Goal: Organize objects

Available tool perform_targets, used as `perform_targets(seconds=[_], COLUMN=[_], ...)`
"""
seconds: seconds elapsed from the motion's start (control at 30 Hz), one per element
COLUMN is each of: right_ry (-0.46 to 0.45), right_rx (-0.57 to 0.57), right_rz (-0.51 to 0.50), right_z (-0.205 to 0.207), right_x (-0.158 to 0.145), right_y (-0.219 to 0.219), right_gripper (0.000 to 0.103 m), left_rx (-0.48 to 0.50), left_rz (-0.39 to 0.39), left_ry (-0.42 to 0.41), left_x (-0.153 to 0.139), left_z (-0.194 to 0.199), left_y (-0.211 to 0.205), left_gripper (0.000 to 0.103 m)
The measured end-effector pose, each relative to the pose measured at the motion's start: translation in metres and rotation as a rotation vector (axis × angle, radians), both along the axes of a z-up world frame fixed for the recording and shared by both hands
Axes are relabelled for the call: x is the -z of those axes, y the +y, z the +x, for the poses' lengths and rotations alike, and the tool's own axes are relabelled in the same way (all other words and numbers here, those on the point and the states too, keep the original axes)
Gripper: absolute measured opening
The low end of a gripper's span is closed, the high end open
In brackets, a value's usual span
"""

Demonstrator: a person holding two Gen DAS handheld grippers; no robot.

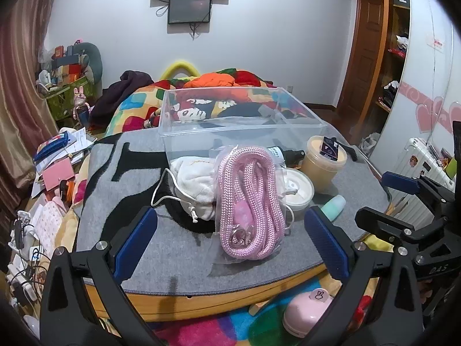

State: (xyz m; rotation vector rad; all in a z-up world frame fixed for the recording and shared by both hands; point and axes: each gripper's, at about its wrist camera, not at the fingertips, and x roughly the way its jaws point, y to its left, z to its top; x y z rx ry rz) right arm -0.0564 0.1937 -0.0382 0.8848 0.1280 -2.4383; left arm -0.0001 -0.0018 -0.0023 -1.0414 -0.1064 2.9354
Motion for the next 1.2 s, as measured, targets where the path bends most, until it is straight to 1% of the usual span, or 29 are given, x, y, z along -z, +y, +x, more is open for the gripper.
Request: perform_targets(seconds=[1.2], right_ry=[0.0], right_rx=[-0.005], right_rz=[-0.002], right_z=[0.0026], right_x=[-0.0003], right_y=[0.0], right_gripper=[0.103], left_rx=[-0.015], left_rz=[0.022], left_ry=[0.001], left_x=[0.0012], left_z=[-0.0003], left_y=[-0.0058], left_gripper=[0.103])
